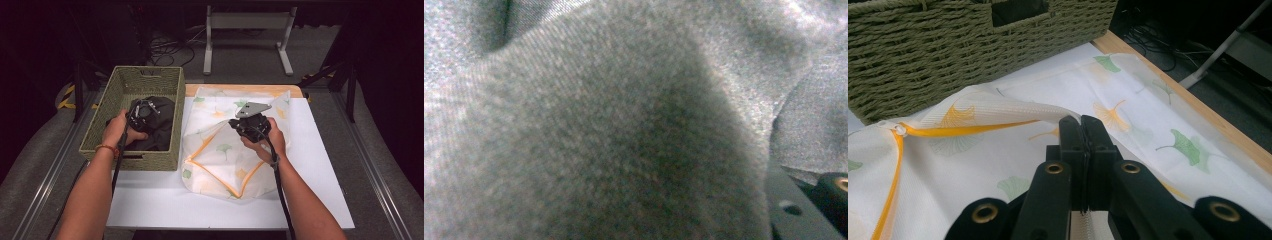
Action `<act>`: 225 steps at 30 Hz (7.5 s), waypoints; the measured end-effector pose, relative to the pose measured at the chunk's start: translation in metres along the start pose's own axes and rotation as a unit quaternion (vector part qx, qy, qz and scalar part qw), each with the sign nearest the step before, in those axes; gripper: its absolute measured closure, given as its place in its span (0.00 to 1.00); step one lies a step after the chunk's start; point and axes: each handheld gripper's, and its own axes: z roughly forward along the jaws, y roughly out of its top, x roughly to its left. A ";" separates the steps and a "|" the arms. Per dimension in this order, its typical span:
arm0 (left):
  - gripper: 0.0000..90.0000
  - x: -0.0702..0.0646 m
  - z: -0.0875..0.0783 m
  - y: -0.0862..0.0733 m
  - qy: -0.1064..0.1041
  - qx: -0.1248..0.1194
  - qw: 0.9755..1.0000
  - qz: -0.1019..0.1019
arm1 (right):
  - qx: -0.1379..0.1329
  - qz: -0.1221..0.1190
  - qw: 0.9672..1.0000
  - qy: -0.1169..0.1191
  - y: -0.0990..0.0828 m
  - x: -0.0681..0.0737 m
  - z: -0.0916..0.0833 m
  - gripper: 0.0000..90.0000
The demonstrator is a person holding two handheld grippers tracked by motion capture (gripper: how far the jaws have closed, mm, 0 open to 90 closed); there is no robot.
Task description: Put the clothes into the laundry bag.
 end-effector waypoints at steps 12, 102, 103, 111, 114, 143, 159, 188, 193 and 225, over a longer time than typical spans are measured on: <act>0.75 0.002 -0.029 -0.012 0.040 -0.077 0.996 -0.022 | -0.011 0.004 1.000 -0.007 -0.001 -0.003 -0.006 0.99; 0.82 -0.198 -0.075 0.029 -0.142 -0.289 0.938 0.130 | -0.041 0.009 0.999 -0.011 0.021 0.003 -0.014 0.99; 0.82 -0.199 -0.074 0.033 -0.137 -0.286 0.940 0.127 | -0.042 0.009 0.999 -0.010 0.021 0.003 -0.014 0.99; 0.82 -0.194 -0.063 0.053 -0.125 -0.279 0.949 0.080 | -0.055 0.011 0.998 0.010 0.028 0.012 -0.022 0.99; 0.82 -0.189 -0.065 0.055 -0.104 -0.297 0.948 0.047 | -0.059 0.012 0.998 0.018 0.029 0.016 -0.027 0.99; 0.67 -0.184 -0.005 0.096 -0.032 -0.296 0.947 -0.118 | -0.050 0.055 0.995 0.061 -0.014 0.028 -0.029 1.00; 0.13 -0.194 -0.065 0.027 -0.022 -0.261 0.962 0.075 | -0.059 0.058 0.995 0.048 -0.031 0.017 -0.035 1.00; 0.99 -0.175 -0.046 0.006 -0.105 -0.294 0.947 0.069 | -0.048 0.032 0.996 0.064 -0.021 0.023 -0.034 0.99; 0.99 -0.197 -0.033 0.024 -0.128 -0.312 0.937 0.089 | -0.054 0.036 0.995 0.074 -0.020 0.025 -0.033 0.99; 0.68 -0.200 -0.038 0.026 -0.131 -0.361 0.920 0.075 | -0.071 0.070 0.990 0.096 -0.044 0.022 -0.062 1.00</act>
